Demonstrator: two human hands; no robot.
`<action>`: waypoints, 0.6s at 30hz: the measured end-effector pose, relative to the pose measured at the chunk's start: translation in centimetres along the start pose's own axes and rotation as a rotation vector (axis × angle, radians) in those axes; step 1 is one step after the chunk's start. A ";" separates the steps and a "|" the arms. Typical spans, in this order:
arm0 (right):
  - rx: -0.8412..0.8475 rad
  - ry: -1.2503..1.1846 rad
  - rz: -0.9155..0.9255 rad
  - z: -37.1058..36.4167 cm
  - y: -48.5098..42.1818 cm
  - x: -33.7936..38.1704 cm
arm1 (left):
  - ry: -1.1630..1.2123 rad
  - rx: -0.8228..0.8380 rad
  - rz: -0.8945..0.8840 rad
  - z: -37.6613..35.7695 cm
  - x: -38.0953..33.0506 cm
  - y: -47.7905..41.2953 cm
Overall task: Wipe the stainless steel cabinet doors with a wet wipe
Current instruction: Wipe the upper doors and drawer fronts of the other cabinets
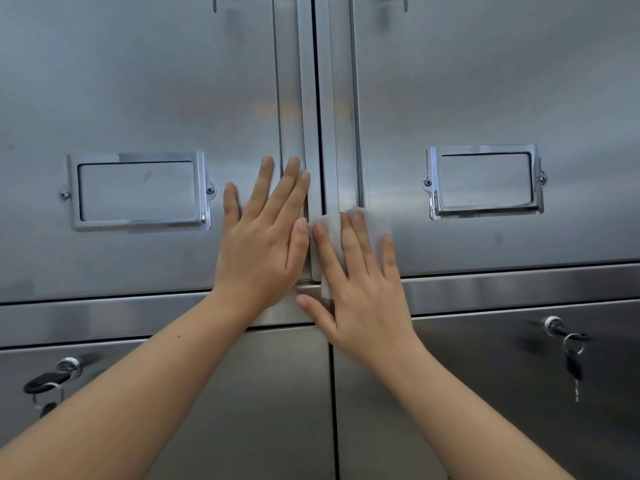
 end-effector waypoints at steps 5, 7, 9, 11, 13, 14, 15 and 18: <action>-0.021 -0.009 0.032 0.0 0.0 -0.4 | -0.004 -0.006 -0.003 0.0 0.0 0.0; -0.022 0.001 0.029 -0.2 0.0 -0.2 | -0.003 -0.004 -0.003 0.0 0.0 0.1; -0.024 0.000 0.018 -0.3 0.0 -0.1 | -0.006 -0.002 -0.004 0.0 0.0 0.1; -0.030 -0.018 0.001 -0.3 -0.1 0.0 | -0.004 0.000 -0.004 -0.1 -0.1 0.1; -0.046 -0.023 -0.019 -0.2 -0.1 -0.1 | -0.002 -0.002 -0.004 0.0 -0.1 0.1; -0.049 -0.014 -0.024 -0.2 -0.1 -0.1 | -0.004 -0.003 -0.005 0.0 -0.1 0.1; -0.045 -0.003 -0.026 -0.2 -0.1 -0.2 | -0.004 -0.003 -0.006 0.0 -0.1 0.1; -0.030 0.007 -0.043 -0.3 0.1 -0.2 | 0.001 0.000 -0.004 0.0 -0.1 0.1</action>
Point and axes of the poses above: each hand's wrist, its own y-axis away from the middle knuckle, its own z-axis out of the back of the hand, x = y × z, the point moved 4 cm from there along -y, towards the middle knuckle, and after that the axes turned 2 degrees about y, right-handed, at the moved point
